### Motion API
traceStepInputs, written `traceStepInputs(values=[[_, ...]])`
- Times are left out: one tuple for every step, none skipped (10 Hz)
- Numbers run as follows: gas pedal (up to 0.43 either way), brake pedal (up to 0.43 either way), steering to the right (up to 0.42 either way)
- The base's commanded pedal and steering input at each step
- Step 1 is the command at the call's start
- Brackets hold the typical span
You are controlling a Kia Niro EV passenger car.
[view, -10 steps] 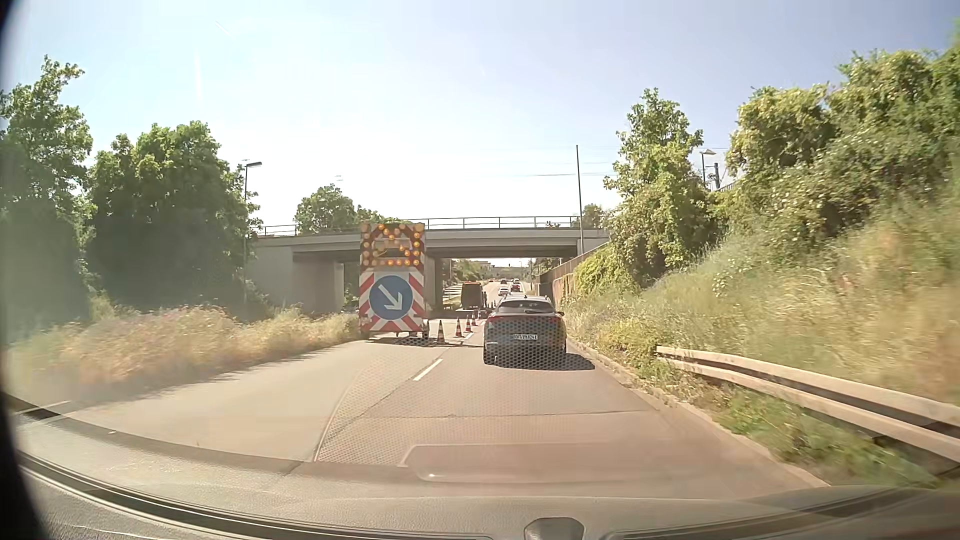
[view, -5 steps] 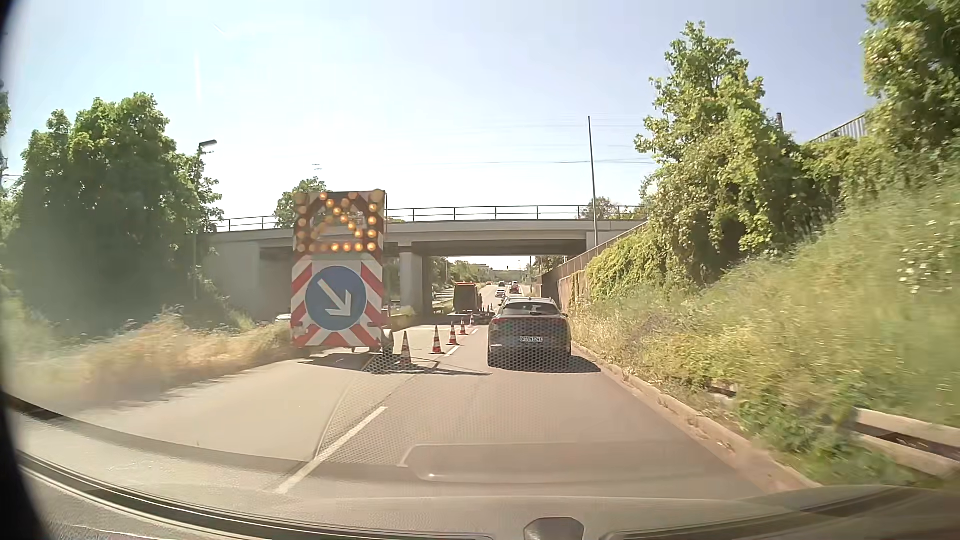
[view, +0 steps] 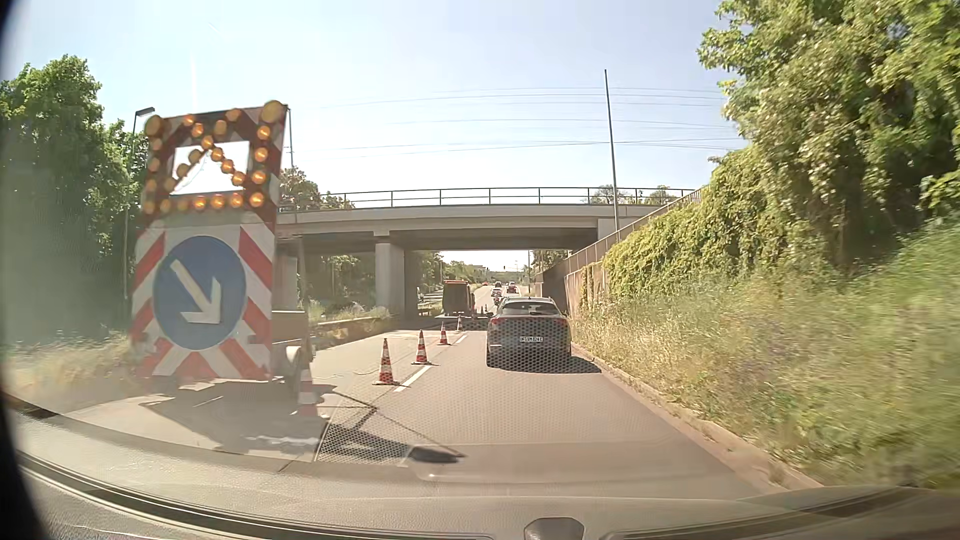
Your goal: Follow the waypoints while adhering to traffic rules and regulations
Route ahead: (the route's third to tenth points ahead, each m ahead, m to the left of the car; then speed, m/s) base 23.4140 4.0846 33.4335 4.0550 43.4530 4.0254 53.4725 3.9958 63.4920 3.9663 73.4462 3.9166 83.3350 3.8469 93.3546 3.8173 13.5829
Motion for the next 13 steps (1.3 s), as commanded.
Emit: traceStepInputs(values=[[0.000,0.030,0.004],[0.000,0.030,0.003],[0.000,0.030,0.003],[0.000,0.030,0.002],[0.000,0.037,0.000],[0.000,0.049,-0.001],[0.000,0.061,-0.002],[0.000,0.061,-0.003],[0.000,0.073,-0.002],[0.000,0.091,-0.002],[0.000,0.091,-0.002],[0.000,0.104,-0.003],[0.000,0.104,-0.002]])
